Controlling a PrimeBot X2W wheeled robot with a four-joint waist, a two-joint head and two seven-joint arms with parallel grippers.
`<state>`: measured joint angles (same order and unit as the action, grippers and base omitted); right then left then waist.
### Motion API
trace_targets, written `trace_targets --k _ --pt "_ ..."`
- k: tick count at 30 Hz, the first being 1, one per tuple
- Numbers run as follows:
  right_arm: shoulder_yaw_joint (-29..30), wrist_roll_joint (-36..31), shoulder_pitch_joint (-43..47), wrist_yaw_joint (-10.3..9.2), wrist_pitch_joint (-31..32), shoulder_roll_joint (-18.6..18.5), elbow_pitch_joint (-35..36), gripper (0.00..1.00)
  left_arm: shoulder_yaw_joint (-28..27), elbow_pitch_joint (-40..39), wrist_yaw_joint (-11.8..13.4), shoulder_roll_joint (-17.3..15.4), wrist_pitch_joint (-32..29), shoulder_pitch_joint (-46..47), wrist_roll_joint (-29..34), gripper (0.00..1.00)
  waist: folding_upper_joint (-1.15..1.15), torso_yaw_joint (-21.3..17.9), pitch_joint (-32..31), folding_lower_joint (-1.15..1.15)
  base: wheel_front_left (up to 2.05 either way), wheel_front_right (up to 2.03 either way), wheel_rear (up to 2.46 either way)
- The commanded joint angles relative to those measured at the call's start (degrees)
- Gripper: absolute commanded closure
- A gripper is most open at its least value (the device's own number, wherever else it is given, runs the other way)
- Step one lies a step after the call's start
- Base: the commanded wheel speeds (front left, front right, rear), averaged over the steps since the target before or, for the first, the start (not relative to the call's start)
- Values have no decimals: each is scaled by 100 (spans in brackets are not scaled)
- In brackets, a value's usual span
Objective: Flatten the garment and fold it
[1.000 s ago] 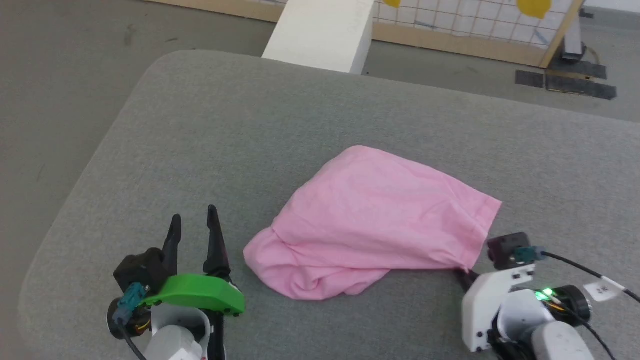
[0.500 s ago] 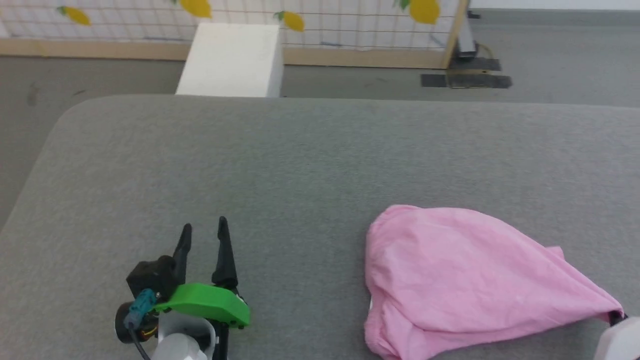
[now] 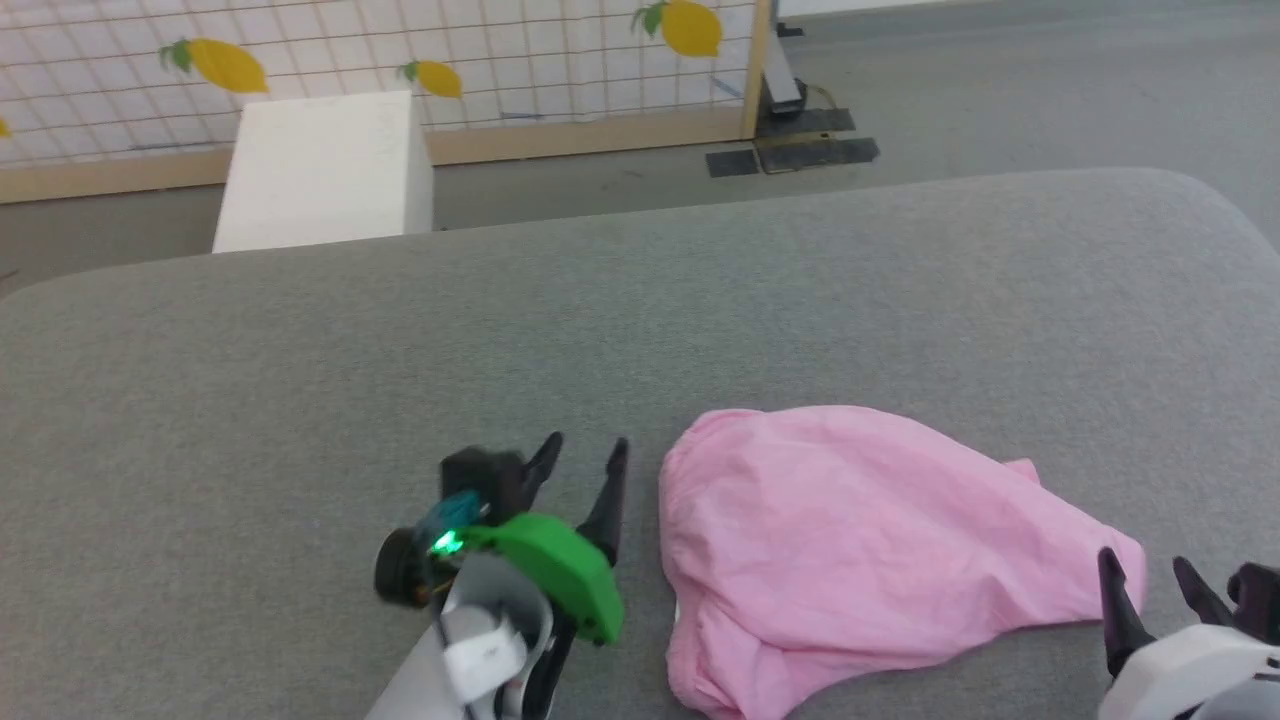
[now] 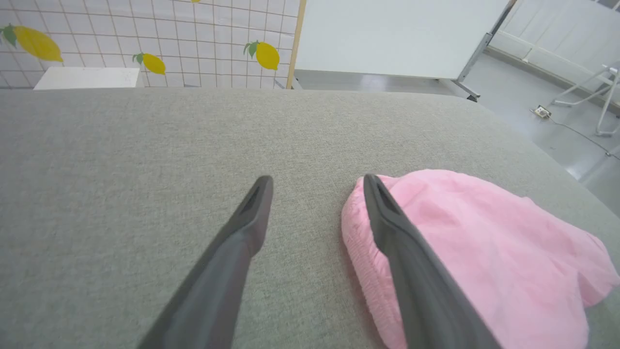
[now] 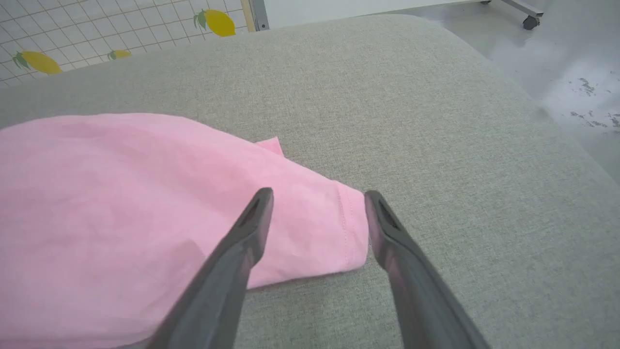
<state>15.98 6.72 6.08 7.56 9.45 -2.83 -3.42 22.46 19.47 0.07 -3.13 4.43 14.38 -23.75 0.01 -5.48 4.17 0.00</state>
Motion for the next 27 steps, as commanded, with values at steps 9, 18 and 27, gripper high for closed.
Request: trace_targets --k 9,18,27 --pt "-571 264 -361 -8 -195 -5 69 0 866 1422 287 23 -1506 1481 89 0 -1 -489 459 0 0 0 0" --pt "-728 377 -404 -8 -223 -5 -32 0 1417 2178 177 24 -2814 1938 51 44 -1 -558 535 0 0 0 0" --pt "-757 421 -420 -8 -298 -5 -4 0 606 1745 730 -165 -1436 1648 -319 100 -1 -234 435 0 0 0 0"
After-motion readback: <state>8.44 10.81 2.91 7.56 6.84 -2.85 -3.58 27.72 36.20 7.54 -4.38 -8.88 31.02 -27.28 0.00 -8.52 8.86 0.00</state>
